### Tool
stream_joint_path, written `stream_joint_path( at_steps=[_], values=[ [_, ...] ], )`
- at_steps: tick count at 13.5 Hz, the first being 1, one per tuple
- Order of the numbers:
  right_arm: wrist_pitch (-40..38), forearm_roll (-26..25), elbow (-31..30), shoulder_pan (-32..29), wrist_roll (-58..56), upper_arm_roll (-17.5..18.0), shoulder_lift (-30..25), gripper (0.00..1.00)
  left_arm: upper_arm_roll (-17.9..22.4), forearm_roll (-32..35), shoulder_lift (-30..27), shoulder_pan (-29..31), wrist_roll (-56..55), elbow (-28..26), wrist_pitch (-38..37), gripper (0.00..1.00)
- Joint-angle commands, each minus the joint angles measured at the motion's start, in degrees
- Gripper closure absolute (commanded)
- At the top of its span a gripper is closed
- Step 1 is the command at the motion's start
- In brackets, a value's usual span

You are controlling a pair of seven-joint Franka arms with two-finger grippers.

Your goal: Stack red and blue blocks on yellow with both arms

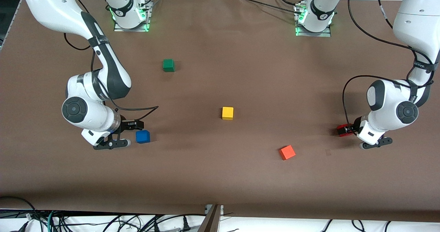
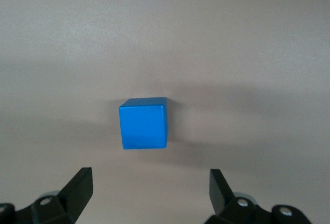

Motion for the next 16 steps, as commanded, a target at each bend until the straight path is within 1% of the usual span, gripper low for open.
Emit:
stream_joint_path(
  at_steps=[1,2,3,4,5,7,8,10,12,14,15,16],
  values=[
    [1.9,0.3,1.1,-0.1,0.6,0.1,2.3,0.00,-0.4,1.3,-0.3,0.6,0.6,-0.6,0.7,0.64],
    [2.9,0.3,1.0,-0.1,0.6,0.1,3.0,0.00,-0.4,1.3,-0.5,0.6,0.6,-0.5,0.4,0.82],
    [4.2,0.3,1.1,-0.1,0.6,0.1,3.9,0.00,-0.6,1.3,-0.9,0.6,0.5,-0.3,0.2,0.94],
    [5.2,0.3,1.1,-0.1,0.6,0.1,4.6,0.00,-1.1,1.3,-1.0,0.5,0.4,-0.2,0.0,0.99],
    [6.1,0.2,1.1,0.1,0.5,0.1,5.4,0.00,-1.5,1.3,-1.3,-0.1,-0.1,-0.1,-0.2,1.00],
    [7.7,0.1,1.1,0.8,0.5,0.1,6.5,0.00,-5.4,0.6,-2.2,-0.1,-0.6,0.7,-0.4,1.00],
    [8.9,0.1,1.1,1.0,0.4,0.1,7.3,0.00,-7.5,0.6,-2.5,-0.4,-2.0,1.8,-1.4,1.00],
    [11.2,0.1,1.1,1.1,0.1,0.1,8.8,0.00,-11.5,0.8,-2.5,-2.4,-9.0,4.8,-6.2,1.00],
    [12.9,0.1,1.0,1.1,0.4,0.1,9.8,0.00,-11.9,1.1,-2.4,-10.2,-14.8,10.3,-11.9,1.00],
    [14.8,0.2,0.9,0.7,-0.2,0.1,10.5,0.01,-11.3,1.3,-1.1,-17.9,-22.7,15.0,-13.5,1.00],
    [14.8,0.2,0.9,0.7,-0.3,0.1,10.9,0.02,-11.3,1.3,-0.4,-20.3,-25.0,17.0,-13.5,0.99],
    [14.9,0.2,0.9,0.7,-0.3,0.1,11.0,0.10,-11.3,1.4,0.2,-22.1,-25.2,18.6,-13.5,0.96]
  ],
)
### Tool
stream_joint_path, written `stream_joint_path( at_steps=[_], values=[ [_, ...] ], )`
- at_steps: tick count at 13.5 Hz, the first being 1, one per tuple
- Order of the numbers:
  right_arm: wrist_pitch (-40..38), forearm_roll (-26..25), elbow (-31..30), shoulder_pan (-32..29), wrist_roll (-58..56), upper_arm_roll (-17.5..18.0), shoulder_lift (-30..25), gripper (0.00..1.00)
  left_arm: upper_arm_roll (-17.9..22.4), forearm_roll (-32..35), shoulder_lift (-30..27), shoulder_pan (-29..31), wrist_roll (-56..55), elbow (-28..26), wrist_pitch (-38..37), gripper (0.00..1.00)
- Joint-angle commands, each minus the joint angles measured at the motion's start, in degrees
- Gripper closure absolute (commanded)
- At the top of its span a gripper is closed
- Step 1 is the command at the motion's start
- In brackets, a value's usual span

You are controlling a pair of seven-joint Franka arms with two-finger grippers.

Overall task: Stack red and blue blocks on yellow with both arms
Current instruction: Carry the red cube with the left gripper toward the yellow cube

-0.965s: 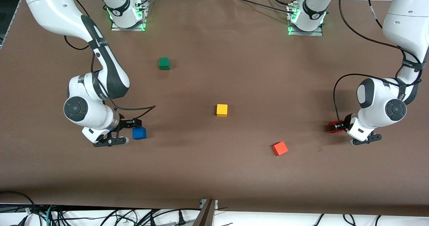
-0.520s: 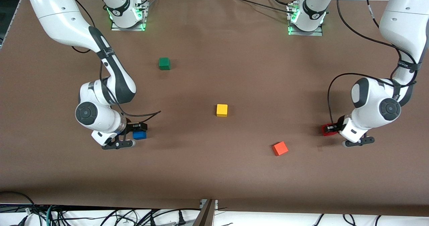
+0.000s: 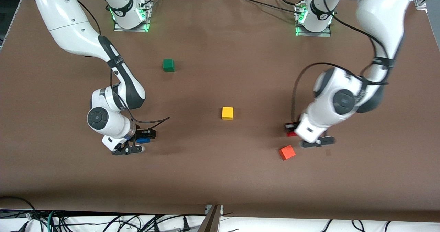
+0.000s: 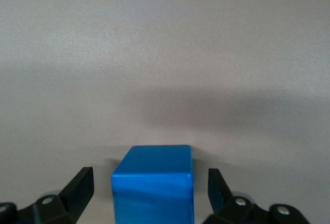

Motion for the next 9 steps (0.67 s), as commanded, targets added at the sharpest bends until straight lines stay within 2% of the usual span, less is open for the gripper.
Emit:
stream_joint_path(
  at_steps=[1,3,5,7,9],
  values=[
    [0.6,0.2,0.9,-0.2,-0.4,0.2,0.8,0.20,1.1,1.5,2.5,-5.8,-2.2,5.4,-1.9,0.96],
    [0.6,0.2,0.8,-0.2,-0.4,0.2,0.9,0.44,2.5,1.2,3.4,-12.1,-3.0,5.6,-1.9,0.97],
    [0.6,0.3,0.9,-0.3,-0.4,0.2,1.1,0.58,4.6,1.2,5.4,-18.0,-6.1,8.4,-1.9,0.97],
    [0.6,0.3,0.9,-0.3,-0.4,0.2,1.1,0.59,6.1,1.2,9.6,-23.6,-6.6,13.7,-2.0,0.97],
    [0.6,0.3,0.9,-0.4,-0.4,0.2,1.1,0.59,9.0,1.1,10.9,-28.2,-6.7,14.9,-2.0,0.96]
  ],
)
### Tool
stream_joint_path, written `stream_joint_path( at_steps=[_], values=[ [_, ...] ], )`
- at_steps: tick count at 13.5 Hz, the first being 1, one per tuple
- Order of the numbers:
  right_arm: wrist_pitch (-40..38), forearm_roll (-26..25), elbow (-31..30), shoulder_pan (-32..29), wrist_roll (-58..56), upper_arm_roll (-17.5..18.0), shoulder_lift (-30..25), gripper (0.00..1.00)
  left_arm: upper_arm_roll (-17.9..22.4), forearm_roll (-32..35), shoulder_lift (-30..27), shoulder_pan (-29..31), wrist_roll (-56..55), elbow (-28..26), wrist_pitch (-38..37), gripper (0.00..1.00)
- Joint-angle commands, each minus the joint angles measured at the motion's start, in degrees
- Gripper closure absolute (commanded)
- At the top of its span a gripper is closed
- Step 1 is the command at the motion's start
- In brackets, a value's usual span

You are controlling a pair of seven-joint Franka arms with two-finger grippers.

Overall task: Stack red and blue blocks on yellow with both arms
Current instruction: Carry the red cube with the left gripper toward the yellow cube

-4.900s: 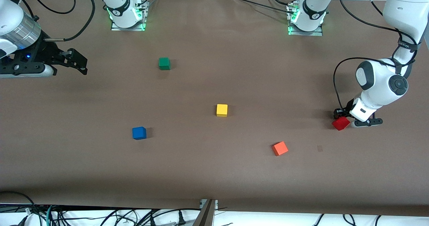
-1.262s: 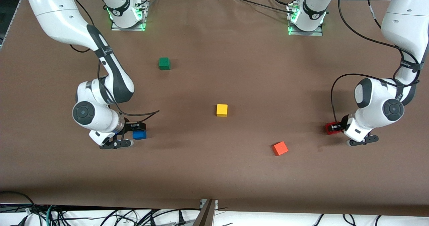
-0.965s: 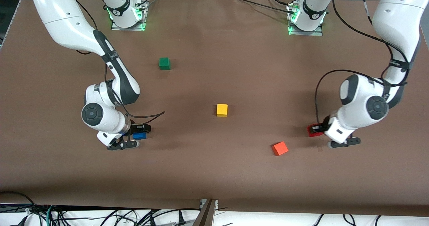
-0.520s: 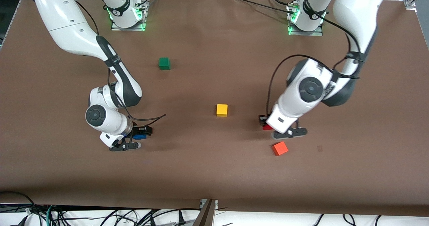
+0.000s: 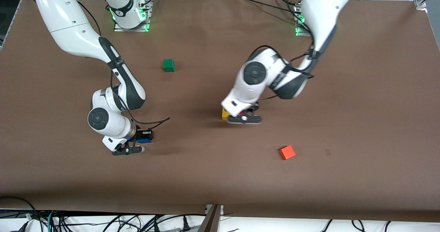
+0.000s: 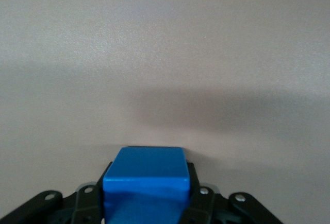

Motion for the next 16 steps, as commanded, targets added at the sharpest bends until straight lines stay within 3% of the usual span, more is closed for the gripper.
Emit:
stream_joint_path(
  at_steps=[1,14,15,16],
  values=[
    [0.3,0.3,0.8,-0.3,-0.4,0.3,0.8,0.59,3.5,1.1,3.6,-5.3,-0.5,5.3,-1.5,0.96],
    [1.2,0.3,0.4,-0.5,-0.5,0.3,1.4,0.55,4.3,2.2,6.6,-5.5,0.2,5.1,-1.0,0.94],
    [1.2,0.3,0.4,-0.5,-0.5,0.3,1.4,0.55,4.5,2.2,6.6,-5.5,0.2,5.1,-1.0,0.83],
    [1.2,0.3,0.4,-0.5,-0.5,0.3,1.5,0.55,4.5,2.2,6.6,-5.3,0.2,5.2,-1.0,0.06]
  ],
)
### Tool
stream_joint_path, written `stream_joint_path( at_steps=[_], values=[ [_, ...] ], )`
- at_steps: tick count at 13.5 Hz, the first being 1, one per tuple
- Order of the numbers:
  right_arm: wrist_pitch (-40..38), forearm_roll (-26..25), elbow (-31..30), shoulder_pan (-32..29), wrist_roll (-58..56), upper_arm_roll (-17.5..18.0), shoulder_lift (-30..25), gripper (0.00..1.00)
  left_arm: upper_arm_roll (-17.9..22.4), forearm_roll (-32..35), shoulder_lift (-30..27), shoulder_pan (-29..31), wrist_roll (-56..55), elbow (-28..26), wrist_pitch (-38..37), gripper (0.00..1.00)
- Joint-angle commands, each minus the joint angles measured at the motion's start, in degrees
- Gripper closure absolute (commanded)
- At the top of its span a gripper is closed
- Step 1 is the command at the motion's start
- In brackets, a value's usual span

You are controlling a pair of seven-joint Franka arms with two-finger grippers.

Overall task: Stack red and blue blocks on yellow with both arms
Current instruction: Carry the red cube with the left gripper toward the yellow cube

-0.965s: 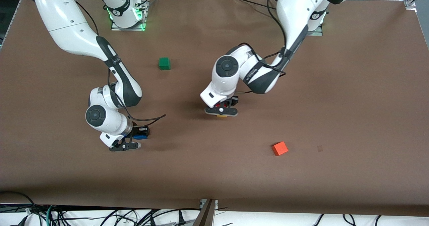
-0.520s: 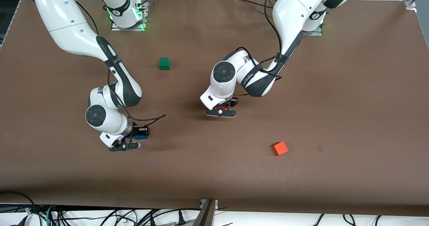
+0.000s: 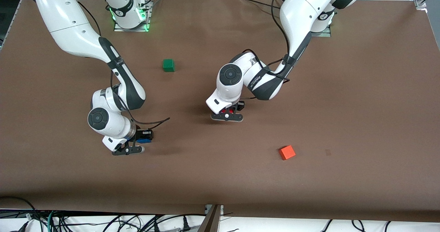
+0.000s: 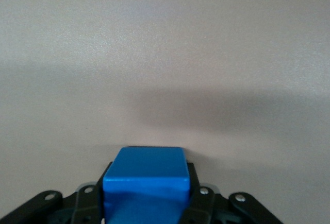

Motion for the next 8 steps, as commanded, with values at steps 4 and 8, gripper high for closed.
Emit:
stream_joint_path(
  at_steps=[4,8],
  values=[
    [1.1,0.2,0.4,-0.4,-0.5,0.2,1.5,0.55,1.7,1.1,0.5,0.3,0.8,3.9,-1.8,0.00],
    [1.2,0.2,0.4,-0.4,-0.5,0.2,1.7,0.55,1.4,-1.4,-2.0,2.9,1.1,14.0,-19.8,0.00]
  ],
)
